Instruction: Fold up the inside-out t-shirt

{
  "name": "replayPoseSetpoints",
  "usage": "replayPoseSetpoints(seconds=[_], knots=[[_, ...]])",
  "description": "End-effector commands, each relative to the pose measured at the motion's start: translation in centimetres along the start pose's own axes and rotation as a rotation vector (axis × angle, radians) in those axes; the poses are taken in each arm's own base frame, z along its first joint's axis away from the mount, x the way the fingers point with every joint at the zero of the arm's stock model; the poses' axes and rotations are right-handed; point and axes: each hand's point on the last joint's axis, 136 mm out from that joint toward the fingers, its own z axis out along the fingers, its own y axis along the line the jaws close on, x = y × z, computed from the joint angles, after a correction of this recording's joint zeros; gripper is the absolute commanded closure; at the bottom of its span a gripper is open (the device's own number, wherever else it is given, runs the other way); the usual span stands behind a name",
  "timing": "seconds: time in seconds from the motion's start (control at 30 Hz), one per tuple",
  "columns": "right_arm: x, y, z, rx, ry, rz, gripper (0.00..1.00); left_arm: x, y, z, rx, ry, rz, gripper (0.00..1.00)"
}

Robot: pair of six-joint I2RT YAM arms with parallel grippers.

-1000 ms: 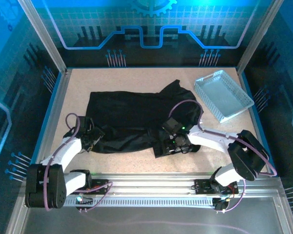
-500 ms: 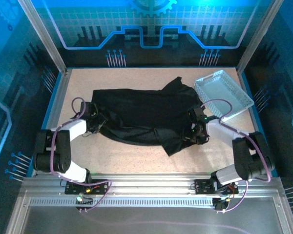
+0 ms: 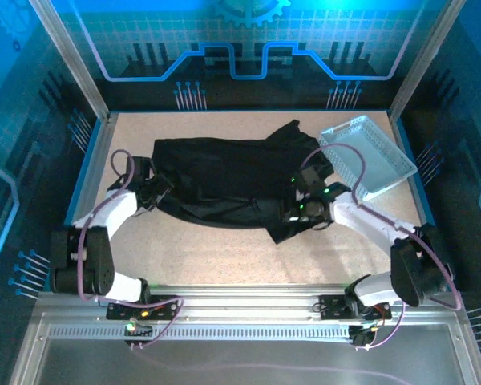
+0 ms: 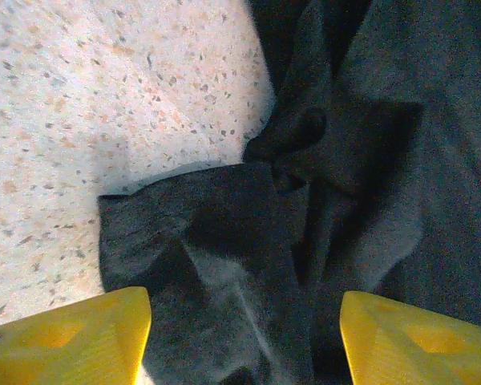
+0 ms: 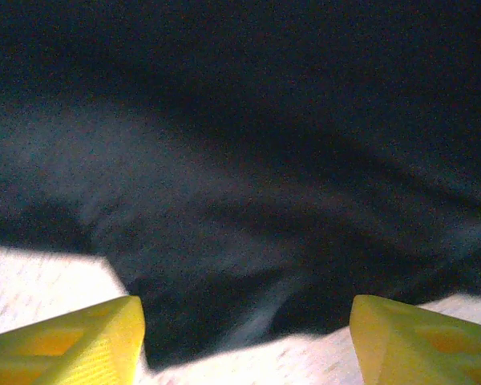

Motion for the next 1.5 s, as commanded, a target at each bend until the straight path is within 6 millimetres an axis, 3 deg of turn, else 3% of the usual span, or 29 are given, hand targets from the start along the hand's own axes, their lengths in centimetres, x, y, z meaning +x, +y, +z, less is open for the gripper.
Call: replayPoseSetpoints(seconds=[0.0,0.07,0.23,0.27,0.4,0.7,0.9,1.03,1.23,1.47], knots=[[4.8,0.5,0.7,0.083,0.111,-0.037,0.30,1.1,3.2,-0.7,-0.093,-0.002,0.016,0.33],[5.9,1.4,1.2,0.108,0.129,-0.080,0.31,1.2,3.6,-0.7,-0.085,-0.006,0.002,0.33],[7.5,1.5,2.9,0.208,0.170,-0.152,0.31,1.2,3.4,-0.5,-0.062,0.006,-0.003,0.33],[6.7,2.3,2.9,0.199,0.150,-0.154,0.32,1.2,3.4,-0.5,-0.061,0.009,-0.003,0.33],[6.6,3.0,3.7,0.214,0.157,-0.158,0.35,1.1,3.2,-0.5,-0.054,0.004,-0.002,0.32],[5.3,2.0,4.2,0.329,0.119,-0.160,0.48,0.7,3.0,-0.8,-0.054,-0.009,0.002,0.32],[6.3,-0.4,2.9,0.390,0.118,-0.143,0.81,-0.2,3.0,-1.6,-0.074,-0.039,0.022,0.32],[7.4,-2.4,0.8,0.394,0.096,-0.101,0.94,-1.4,3.0,-2.5,-0.110,-0.073,0.035,0.32],[8.5,-7.0,-3.5,0.438,0.001,0.058,1.00,-2.5,2.1,-3.6,-0.106,-0.119,0.059,0.36],[9.7,-10.9,-6.2,0.238,-0.152,0.389,1.00,-1.4,-1.7,-2.0,-0.132,-0.038,0.237,0.41]])
